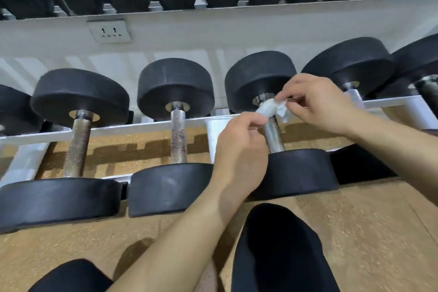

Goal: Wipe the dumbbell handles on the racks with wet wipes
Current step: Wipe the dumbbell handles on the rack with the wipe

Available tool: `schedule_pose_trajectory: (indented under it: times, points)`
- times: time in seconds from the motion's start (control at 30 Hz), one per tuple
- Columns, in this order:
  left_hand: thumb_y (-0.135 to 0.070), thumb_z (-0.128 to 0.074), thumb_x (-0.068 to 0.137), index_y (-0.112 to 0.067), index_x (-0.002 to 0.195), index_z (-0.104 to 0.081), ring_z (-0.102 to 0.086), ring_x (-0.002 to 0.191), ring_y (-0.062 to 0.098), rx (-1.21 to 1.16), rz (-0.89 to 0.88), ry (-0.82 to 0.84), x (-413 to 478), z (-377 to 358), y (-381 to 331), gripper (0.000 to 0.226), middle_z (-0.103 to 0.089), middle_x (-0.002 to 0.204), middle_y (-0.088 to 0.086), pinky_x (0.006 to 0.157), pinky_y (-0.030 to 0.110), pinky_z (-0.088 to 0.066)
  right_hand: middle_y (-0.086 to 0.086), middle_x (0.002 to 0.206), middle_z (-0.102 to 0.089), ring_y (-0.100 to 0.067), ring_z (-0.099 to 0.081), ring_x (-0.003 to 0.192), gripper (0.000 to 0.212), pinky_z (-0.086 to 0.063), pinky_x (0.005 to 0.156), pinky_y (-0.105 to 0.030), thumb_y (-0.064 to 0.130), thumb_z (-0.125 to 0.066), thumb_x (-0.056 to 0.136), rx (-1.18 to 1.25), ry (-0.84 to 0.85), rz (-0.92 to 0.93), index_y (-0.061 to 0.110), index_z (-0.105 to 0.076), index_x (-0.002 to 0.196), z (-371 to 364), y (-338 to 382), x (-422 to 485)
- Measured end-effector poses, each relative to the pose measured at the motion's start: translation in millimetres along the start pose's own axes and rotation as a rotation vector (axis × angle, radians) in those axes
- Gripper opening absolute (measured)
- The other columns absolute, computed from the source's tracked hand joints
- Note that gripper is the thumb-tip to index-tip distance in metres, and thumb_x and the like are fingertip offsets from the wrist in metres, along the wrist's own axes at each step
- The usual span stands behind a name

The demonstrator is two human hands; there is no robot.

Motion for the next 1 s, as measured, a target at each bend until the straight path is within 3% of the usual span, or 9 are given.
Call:
schedule_pose_trajectory:
  times: [0.13, 0.27, 0.43, 0.53, 0.63, 0.8, 0.87, 0.9, 1.0]
  points:
    - [0.002, -0.049, 0.092, -0.024, 0.102, -0.07, -0.062, 0.095, 0.001, -0.218, 0.093, -0.186, 8, -25, 17, 0.035, -0.07, 0.101, -0.013, 0.081, 0.011, -0.043, -0.002, 0.106, -0.063, -0.017, -0.061, 0.083, 0.029, -0.052, 0.079, -0.035, 0.003, -0.07, 0.088, -0.072, 0.114, 0.115, 0.015, -0.076, 0.114, -16, -14, 10]
    - [0.008, -0.051, 0.092, -0.015, 0.094, -0.072, -0.059, 0.079, -0.004, -0.333, 0.179, -0.319, -6, -45, 35, 0.032, -0.072, 0.092, -0.011, 0.072, 0.006, -0.039, 0.0, 0.11, -0.064, -0.024, -0.065, 0.089, 0.022, -0.056, 0.077, -0.04, 0.011, -0.068, 0.093, -0.104, 0.227, 0.22, 0.019, -0.075, 0.112, -26, -24, 19]
    - [0.007, -0.054, 0.091, -0.019, 0.086, -0.072, -0.057, 0.072, -0.003, -0.333, 0.213, -0.425, -7, -50, 42, 0.032, -0.071, 0.085, -0.014, 0.068, 0.007, -0.04, 0.001, 0.103, -0.06, -0.01, -0.054, 0.078, 0.022, -0.05, 0.072, -0.031, 0.026, -0.059, 0.097, -0.002, 0.292, 0.242, 0.014, -0.075, 0.105, -31, -33, 10]
    - [0.007, -0.054, 0.09, -0.02, 0.084, -0.071, -0.057, 0.073, -0.003, -0.315, 0.222, -0.407, -4, -52, 43, 0.033, -0.07, 0.084, -0.009, 0.069, 0.007, -0.039, 0.01, 0.103, -0.059, -0.001, -0.057, 0.089, 0.02, -0.043, 0.078, -0.012, 0.024, -0.065, 0.096, 0.07, 0.454, 0.356, 0.021, -0.078, 0.111, -26, -35, 0]
    - [0.007, -0.055, 0.09, -0.023, 0.083, -0.07, -0.06, 0.077, 0.0, -0.29, 0.201, -0.399, -3, -52, 44, 0.035, -0.071, 0.084, -0.011, 0.07, 0.008, -0.039, 0.01, 0.106, -0.06, -0.003, -0.058, 0.09, 0.023, -0.044, 0.078, -0.015, 0.02, -0.065, 0.097, 0.001, 0.567, 0.491, 0.025, -0.075, 0.118, -23, -36, 3]
    - [-0.005, -0.052, 0.09, -0.025, 0.086, -0.07, -0.058, 0.074, 0.01, -0.257, 0.151, -0.37, -5, -50, 43, 0.027, -0.07, 0.084, -0.01, 0.069, 0.01, -0.042, 0.004, 0.099, -0.056, -0.016, -0.057, 0.066, 0.022, -0.044, 0.056, -0.025, 0.02, -0.054, 0.093, -0.184, 0.429, 0.585, 0.022, -0.072, 0.105, -25, -37, 17]
    - [-0.014, -0.049, 0.085, -0.026, 0.085, -0.069, -0.058, 0.074, 0.009, -0.236, 0.154, -0.362, -5, -50, 43, 0.023, -0.07, 0.085, -0.013, 0.071, 0.012, -0.043, 0.0, 0.091, -0.049, -0.021, -0.051, 0.057, 0.014, -0.039, 0.047, -0.027, 0.007, -0.061, 0.086, -0.326, 0.363, 0.543, 0.019, -0.058, 0.091, -28, -36, 22]
    - [-0.016, -0.048, 0.084, -0.027, 0.085, -0.069, -0.059, 0.075, 0.006, -0.227, 0.158, -0.361, -5, -50, 43, 0.023, -0.069, 0.085, -0.015, 0.073, 0.012, -0.043, -0.002, 0.087, -0.047, -0.023, -0.05, 0.055, 0.024, -0.038, 0.044, -0.028, 0.0, -0.064, 0.082, -0.371, 0.322, 0.506, 0.019, -0.05, 0.087, -31, -36, 24]
    - [-0.017, -0.048, 0.083, -0.028, 0.085, -0.069, -0.059, 0.075, 0.004, -0.213, 0.171, -0.374, -4, -49, 44, 0.024, -0.069, 0.085, -0.018, 0.072, 0.011, -0.042, -0.001, 0.08, -0.045, -0.025, -0.05, 0.054, 0.032, -0.032, 0.042, -0.027, -0.006, -0.07, 0.076, -0.394, 0.285, 0.424, 0.016, -0.048, 0.08, -36, -35, 23]
Point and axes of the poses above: each hand's wrist, its own x-axis towards the middle knuckle, its own z-axis out of the back of the hand, y = z × x, the point moved 2 cm from there along x, towards the middle knuckle
